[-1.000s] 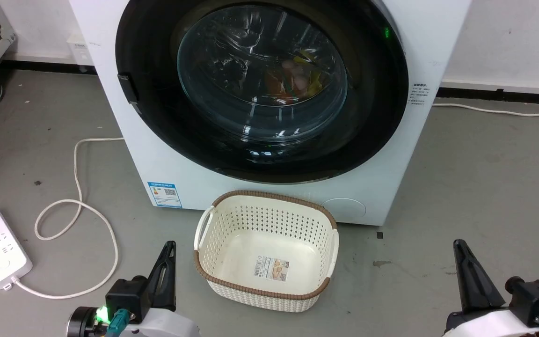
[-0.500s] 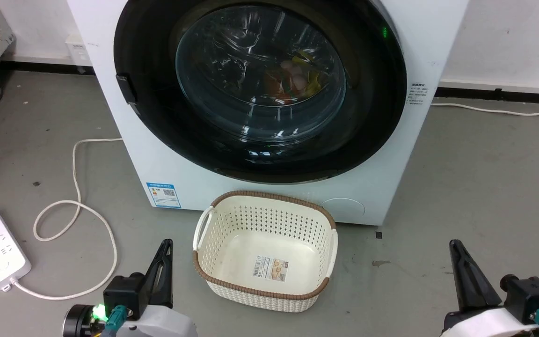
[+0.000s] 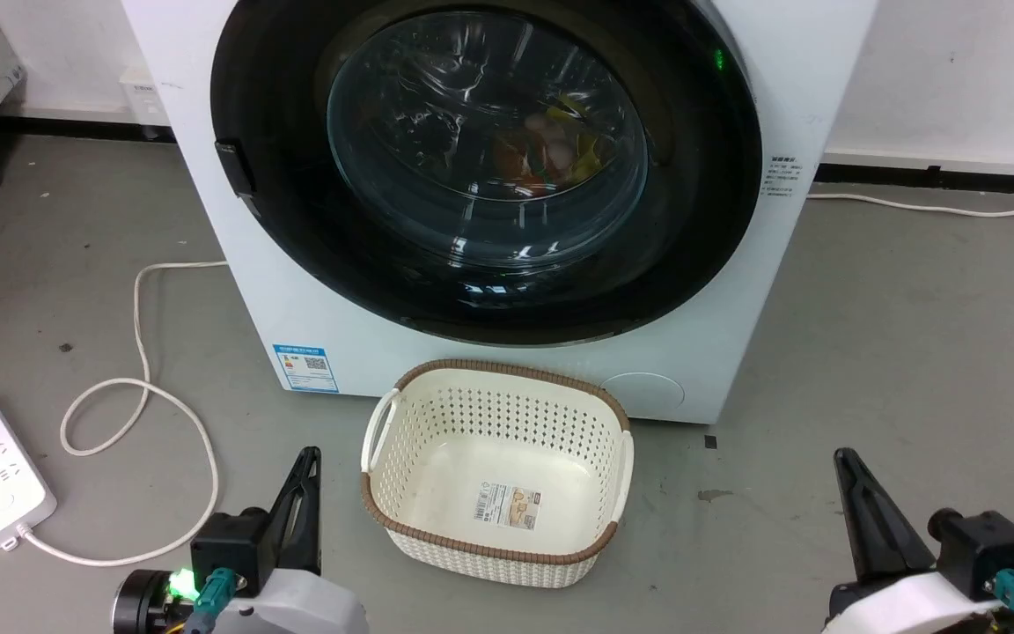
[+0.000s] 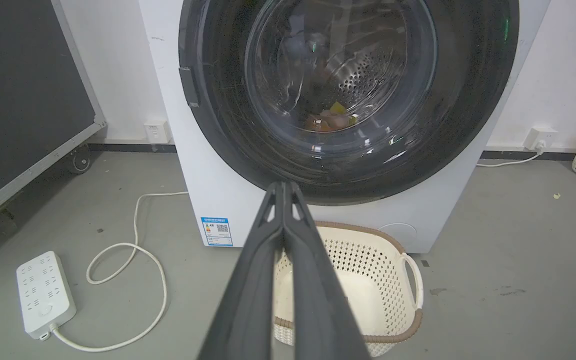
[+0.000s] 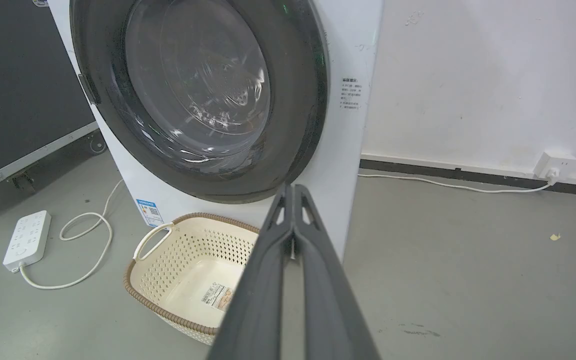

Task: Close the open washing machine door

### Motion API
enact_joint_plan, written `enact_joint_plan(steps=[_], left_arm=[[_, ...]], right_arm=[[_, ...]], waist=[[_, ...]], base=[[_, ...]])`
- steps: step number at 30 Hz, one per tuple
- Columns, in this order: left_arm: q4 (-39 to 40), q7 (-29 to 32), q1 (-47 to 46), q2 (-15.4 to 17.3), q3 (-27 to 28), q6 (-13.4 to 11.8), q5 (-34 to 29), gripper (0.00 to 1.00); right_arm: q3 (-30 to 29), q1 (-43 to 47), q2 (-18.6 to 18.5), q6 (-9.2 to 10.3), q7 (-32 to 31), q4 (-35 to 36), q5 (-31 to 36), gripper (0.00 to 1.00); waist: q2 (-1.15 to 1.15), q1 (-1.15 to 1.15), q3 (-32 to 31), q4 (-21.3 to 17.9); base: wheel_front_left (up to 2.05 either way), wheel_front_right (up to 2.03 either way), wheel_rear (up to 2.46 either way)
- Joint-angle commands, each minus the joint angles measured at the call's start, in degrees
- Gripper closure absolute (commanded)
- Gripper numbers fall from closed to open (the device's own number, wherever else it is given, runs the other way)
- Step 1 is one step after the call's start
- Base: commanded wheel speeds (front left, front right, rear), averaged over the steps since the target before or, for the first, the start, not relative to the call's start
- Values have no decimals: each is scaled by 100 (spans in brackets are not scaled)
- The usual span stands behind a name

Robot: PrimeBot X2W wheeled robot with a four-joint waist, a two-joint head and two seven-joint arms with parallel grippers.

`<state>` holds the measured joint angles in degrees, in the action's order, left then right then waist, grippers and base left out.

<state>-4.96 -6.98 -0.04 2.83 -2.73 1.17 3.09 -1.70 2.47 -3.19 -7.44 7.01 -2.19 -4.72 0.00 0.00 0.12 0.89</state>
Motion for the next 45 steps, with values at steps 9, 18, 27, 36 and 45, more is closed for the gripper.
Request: enact_joint_plan(steps=[9, 18, 27, 36, 45], left_arm=[[110, 127, 3, 3, 64, -32, -89, 100], [181, 232, 3, 3, 102, -47, -130, 100], [253, 338, 3, 4, 141, -63, -170, 100], [324, 443, 3, 4, 180, -79, -211, 100], [395, 548, 4, 4, 218, -95, -251, 100]], right_arm=[[35, -116, 19, -3, -127, 75, 100, 100], [60, -140, 21, -3, -233, 101, 169, 100], [84, -164, 24, -3, -339, 128, 237, 100], [109, -189, 26, -4, -445, 155, 306, 100], [134, -213, 28, -4, -551, 181, 374, 100]], waist=[[0, 0, -2, -14], [0, 0, -4, -28], [0, 0, -6, -42], [0, 0, -7, -55], [0, 0, -9, -69]], base=[[0, 0, 0], [0, 0, 0], [0, 0, 0], [0, 0, 0], [0, 0, 0]])
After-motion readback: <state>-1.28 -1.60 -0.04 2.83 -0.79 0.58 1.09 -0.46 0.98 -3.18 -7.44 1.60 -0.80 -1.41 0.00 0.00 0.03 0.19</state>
